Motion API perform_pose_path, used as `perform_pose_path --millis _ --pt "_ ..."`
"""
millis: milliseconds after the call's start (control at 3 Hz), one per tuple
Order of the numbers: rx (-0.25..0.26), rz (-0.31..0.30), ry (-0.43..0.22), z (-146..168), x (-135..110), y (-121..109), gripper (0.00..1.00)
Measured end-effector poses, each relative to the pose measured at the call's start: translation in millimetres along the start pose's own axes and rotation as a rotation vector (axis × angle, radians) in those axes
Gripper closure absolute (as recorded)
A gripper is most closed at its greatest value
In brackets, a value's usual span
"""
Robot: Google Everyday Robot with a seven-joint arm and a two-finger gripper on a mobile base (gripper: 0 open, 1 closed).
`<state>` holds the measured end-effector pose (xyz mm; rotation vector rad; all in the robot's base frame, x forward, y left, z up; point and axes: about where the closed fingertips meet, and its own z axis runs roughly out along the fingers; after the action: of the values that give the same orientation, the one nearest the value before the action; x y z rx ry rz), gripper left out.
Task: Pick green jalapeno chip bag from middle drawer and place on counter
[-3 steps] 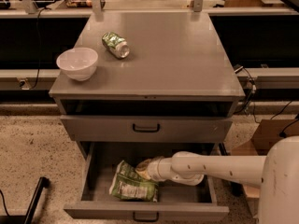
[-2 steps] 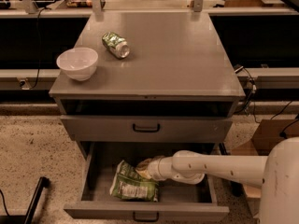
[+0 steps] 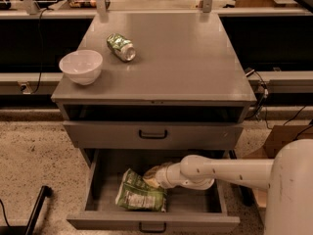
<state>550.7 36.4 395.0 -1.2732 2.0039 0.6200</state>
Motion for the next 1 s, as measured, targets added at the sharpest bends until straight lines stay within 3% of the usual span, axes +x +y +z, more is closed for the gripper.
perform_pose_path --millis 333,667,1000 --pt "-0.011 -0.008 0.017 2.0 0.4 0.5 0.12" --pt "-0.017 -0.025 0.032 4.3 0.0 2.0 0.0" --pt "-0.023 -0.041 0.051 8.3 1.9 4.4 0.0"
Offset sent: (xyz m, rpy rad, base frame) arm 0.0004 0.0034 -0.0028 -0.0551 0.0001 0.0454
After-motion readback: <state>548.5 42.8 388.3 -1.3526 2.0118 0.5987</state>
